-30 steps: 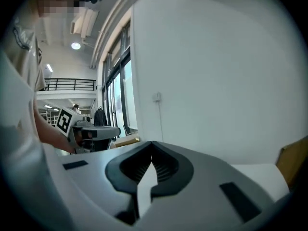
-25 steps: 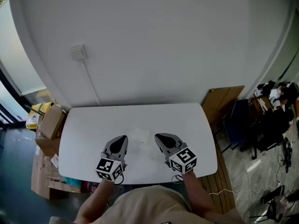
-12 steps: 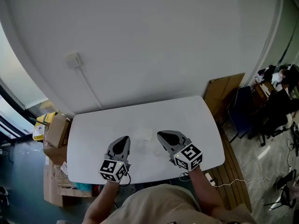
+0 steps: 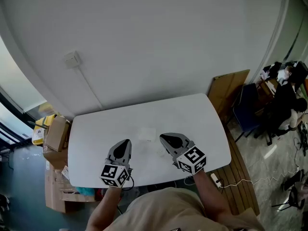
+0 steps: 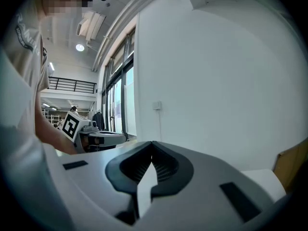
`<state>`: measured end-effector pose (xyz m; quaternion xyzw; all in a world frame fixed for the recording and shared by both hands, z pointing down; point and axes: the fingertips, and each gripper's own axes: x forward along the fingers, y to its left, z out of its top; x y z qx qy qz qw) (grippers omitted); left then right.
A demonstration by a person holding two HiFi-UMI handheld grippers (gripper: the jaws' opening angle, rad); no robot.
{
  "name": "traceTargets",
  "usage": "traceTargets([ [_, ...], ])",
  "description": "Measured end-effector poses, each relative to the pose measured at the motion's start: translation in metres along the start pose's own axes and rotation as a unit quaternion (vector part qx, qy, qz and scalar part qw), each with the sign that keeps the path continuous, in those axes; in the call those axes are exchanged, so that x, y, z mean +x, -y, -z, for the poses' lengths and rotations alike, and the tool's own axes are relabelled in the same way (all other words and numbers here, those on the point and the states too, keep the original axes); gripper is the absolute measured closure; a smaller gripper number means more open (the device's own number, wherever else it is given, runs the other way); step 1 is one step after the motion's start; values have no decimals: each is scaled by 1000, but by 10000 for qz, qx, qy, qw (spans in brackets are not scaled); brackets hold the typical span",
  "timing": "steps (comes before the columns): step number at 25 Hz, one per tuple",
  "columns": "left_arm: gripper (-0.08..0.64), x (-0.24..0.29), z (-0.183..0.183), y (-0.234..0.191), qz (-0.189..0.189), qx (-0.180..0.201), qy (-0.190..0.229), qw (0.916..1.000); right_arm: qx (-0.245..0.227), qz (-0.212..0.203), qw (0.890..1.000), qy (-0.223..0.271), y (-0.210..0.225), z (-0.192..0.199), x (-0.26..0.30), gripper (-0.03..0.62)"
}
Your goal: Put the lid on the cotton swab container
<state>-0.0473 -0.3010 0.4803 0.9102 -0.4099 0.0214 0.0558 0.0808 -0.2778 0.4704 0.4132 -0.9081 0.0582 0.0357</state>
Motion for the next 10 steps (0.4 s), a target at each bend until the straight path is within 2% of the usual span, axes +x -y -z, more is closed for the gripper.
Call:
traceTargets([
  [10,546,-3,5,-12,-102,-68,30,9999,-90,-14,9999,87,-3,-8,4,575],
])
